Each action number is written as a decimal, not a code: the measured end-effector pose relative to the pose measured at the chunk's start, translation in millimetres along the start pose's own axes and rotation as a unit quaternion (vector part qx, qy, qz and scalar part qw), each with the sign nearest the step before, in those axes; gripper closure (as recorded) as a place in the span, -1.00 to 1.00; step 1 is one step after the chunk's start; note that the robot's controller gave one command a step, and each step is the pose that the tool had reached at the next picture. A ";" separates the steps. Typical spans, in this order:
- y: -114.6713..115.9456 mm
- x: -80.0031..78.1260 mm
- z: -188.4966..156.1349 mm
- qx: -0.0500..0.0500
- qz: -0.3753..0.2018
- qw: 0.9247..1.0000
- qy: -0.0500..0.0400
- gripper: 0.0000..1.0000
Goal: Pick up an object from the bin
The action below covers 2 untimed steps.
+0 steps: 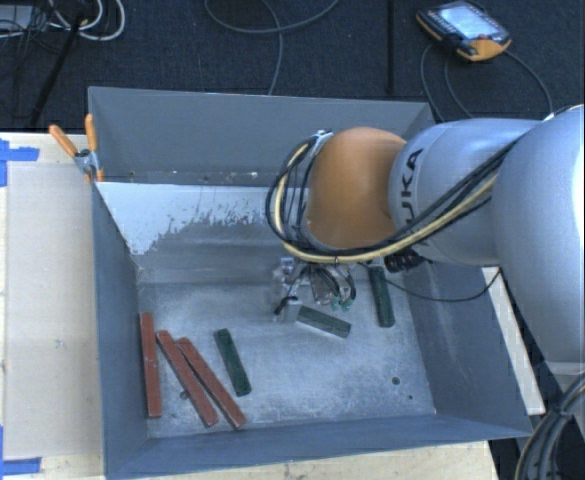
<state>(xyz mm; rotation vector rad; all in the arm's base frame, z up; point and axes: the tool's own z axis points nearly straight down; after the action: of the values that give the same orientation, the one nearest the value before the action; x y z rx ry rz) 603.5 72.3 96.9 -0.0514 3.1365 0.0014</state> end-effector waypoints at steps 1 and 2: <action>-0.7 1.8 0.4 0.000 0.001 1.000 0.003 -1.00; -0.9 1.8 0.4 0.000 0.001 1.000 0.003 -1.00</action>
Offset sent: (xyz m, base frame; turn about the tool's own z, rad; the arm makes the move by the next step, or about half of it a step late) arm 0.0000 0.0000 0.0000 0.0000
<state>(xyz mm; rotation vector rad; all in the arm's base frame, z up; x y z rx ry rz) 601.7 71.3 96.5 -0.0476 3.1417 0.0008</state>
